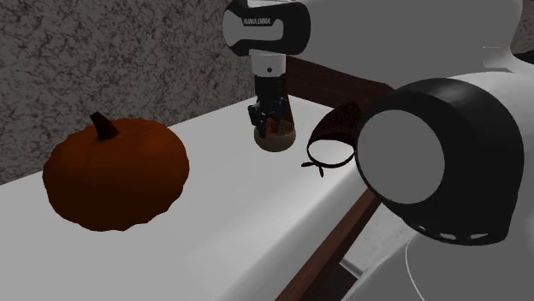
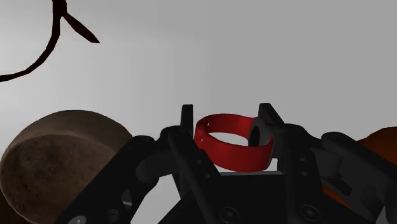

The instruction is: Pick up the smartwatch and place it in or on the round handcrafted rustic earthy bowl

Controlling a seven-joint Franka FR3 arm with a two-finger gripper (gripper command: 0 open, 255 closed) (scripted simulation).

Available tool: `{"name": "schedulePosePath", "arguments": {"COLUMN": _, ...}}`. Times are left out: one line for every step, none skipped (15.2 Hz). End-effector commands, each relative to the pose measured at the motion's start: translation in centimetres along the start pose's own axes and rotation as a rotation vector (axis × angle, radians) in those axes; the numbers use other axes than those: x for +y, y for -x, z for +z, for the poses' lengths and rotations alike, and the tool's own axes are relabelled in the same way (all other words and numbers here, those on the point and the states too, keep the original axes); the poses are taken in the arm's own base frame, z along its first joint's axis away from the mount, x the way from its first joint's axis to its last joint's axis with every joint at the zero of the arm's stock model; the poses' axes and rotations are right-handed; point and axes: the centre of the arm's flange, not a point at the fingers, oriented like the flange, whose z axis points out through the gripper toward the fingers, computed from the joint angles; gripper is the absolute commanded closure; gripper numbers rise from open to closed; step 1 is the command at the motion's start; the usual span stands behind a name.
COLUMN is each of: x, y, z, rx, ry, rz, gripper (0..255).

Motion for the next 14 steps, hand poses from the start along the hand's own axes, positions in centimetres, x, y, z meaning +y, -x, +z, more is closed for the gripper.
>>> {"name": "schedulePosePath", "arguments": {"x": 2.2, "y": -1.5, "z": -0.1, "rx": 0.000, "ry": 0.001, "rz": -0.001, "gripper": 255}}
{"name": "schedulePosePath", "arguments": {"x": 3.2, "y": -2.3, "z": -0.3, "rx": 0.000, "ry": 0.001, "rz": -0.001, "gripper": 255}}
{"name": "schedulePosePath", "arguments": {"x": 4.3, "y": -3.0, "z": -0.4, "rx": 0.000, "ry": 0.001, "rz": -0.001, "gripper": 255}}
{"name": "schedulePosePath", "arguments": {"x": 5.4, "y": -3.8, "z": -0.5, "rx": 0.000, "ry": 0.001, "rz": -0.001, "gripper": 255}}
{"name": "schedulePosePath", "arguments": {"x": 6.5, "y": -4.5, "z": -0.7, "rx": 0.000, "ry": 0.001, "rz": -0.001, "gripper": 255}}
{"name": "schedulePosePath", "arguments": {"x": 7.6, "y": -5.2, "z": -0.8, "rx": 0.000, "ry": 0.001, "rz": -0.001, "gripper": 255}}
{"name": "schedulePosePath", "arguments": {"x": 8.6, "y": -6.0, "z": -1.0, "rx": 0.000, "ry": 0.001, "rz": -0.001, "gripper": 255}}
{"name": "schedulePosePath", "arguments": {"x": 9.7, "y": -6.7, "z": -1.1, "rx": 0.000, "ry": 0.001, "rz": -0.001, "gripper": 255}}
{"name": "schedulePosePath", "arguments": {"x": 10.8, "y": -7.5, "z": -1.2, "rx": 0.000, "ry": 0.001, "rz": -0.001, "gripper": 255}}
{"name": "schedulePosePath", "arguments": {"x": 11.9, "y": -8.2, "z": -1.4, "rx": 0.000, "ry": 0.001, "rz": -0.001, "gripper": 255}}
{"name": "schedulePosePath", "arguments": {"x": 13.0, "y": -9.0, "z": -1.5, "rx": 0.000, "ry": 0.001, "rz": -0.001, "gripper": 255}}
{"name": "schedulePosePath", "arguments": {"x": 14.0, "y": -9.7, "z": -1.7, "rx": 0.000, "ry": 0.001, "rz": -0.001, "gripper": 255}}
{"name": "schedulePosePath", "arguments": {"x": 15.1, "y": -10.5, "z": -1.8, "rx": 0.000, "ry": 0.001, "rz": -0.001, "gripper": 255}}
{"name": "schedulePosePath", "arguments": {"x": 17.0, "y": -11.8, "z": -2.1, "rx": 0.000, "ry": 0.001, "rz": -0.001, "gripper": 255}}
